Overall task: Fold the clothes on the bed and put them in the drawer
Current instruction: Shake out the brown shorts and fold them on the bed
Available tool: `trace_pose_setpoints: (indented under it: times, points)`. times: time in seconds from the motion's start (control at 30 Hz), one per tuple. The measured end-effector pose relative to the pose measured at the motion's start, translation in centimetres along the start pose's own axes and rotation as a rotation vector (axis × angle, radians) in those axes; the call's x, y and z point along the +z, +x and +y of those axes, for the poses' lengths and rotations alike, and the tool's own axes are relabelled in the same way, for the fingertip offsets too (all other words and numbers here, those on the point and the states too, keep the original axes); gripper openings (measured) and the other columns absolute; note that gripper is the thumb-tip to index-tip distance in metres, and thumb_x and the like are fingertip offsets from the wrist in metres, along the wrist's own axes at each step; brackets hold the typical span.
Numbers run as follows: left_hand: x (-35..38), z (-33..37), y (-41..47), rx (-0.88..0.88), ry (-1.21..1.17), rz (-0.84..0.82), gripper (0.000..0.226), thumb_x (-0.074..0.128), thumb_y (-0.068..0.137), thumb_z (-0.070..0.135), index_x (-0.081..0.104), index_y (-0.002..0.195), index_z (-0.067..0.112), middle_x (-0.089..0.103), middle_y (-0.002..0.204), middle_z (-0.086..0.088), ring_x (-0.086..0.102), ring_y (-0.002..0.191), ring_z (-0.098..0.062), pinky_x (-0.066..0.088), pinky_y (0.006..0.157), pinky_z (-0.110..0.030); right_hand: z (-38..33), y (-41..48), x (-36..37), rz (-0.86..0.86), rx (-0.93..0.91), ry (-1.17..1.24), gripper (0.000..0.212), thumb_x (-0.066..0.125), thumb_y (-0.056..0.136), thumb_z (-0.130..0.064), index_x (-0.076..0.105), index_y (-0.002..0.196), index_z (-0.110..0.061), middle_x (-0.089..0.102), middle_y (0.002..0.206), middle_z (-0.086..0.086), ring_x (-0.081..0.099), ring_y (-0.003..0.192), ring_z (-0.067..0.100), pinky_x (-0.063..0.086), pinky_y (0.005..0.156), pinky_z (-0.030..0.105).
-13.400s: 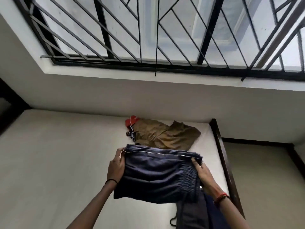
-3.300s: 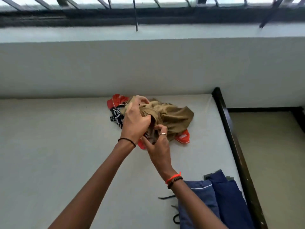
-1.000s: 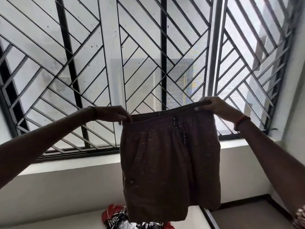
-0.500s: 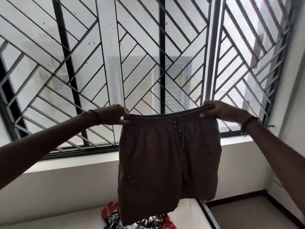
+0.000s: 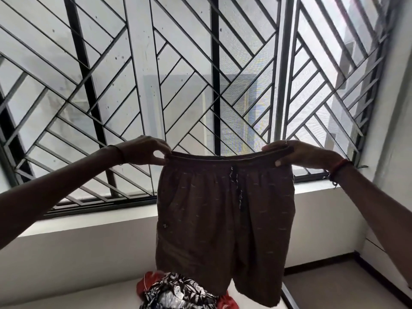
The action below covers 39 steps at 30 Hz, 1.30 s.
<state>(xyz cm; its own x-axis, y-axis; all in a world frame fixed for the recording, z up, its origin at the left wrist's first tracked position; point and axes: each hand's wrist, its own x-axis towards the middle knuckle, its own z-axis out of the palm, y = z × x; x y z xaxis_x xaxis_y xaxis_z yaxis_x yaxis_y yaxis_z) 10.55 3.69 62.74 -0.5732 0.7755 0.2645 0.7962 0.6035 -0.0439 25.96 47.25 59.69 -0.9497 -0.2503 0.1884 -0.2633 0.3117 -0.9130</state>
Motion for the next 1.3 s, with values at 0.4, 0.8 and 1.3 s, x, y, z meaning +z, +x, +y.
trace_pose_setpoints:
  times: [0.4,0.8,1.3]
  points:
    - [1.1,5.0,-0.4,-0.011,-0.222,0.272,0.035,0.074,0.08,0.028,0.04,0.071,0.026,0.046,0.059,0.008,0.045,0.051,-0.002,0.036,0.056,-0.024,0.3,-0.1,1.4,0.282,-0.077,-0.15,0.024,0.082,0.06,-0.016,0.062,0.068,-0.006,0.058,0.063,-0.002,0.053,0.062,0.005,0.042,0.057,0.015]
    - [2.1,3.9,-1.7,-0.039,-1.124,0.289,0.027,0.067,0.078,0.019,0.066,0.104,0.011,0.072,0.094,0.002,0.065,0.09,-0.008,0.052,0.076,-0.018,-1.4,-2.1,2.5,0.12,-0.145,0.262,0.034,0.091,0.05,-0.018,0.067,0.075,-0.018,0.066,0.075,0.0,0.065,0.069,0.008,0.055,0.061,0.019]
    - [11.0,6.9,2.1,-0.7,-1.216,0.321,0.018,0.064,0.089,0.021,0.062,0.094,0.005,0.063,0.079,-0.006,0.059,0.064,-0.015,0.049,0.051,-0.019,7.1,6.4,11.7,0.782,0.261,0.259,0.021,0.078,0.074,-0.018,0.066,0.071,-0.002,0.069,0.075,0.017,0.068,0.063,0.024,0.059,0.068,0.04]
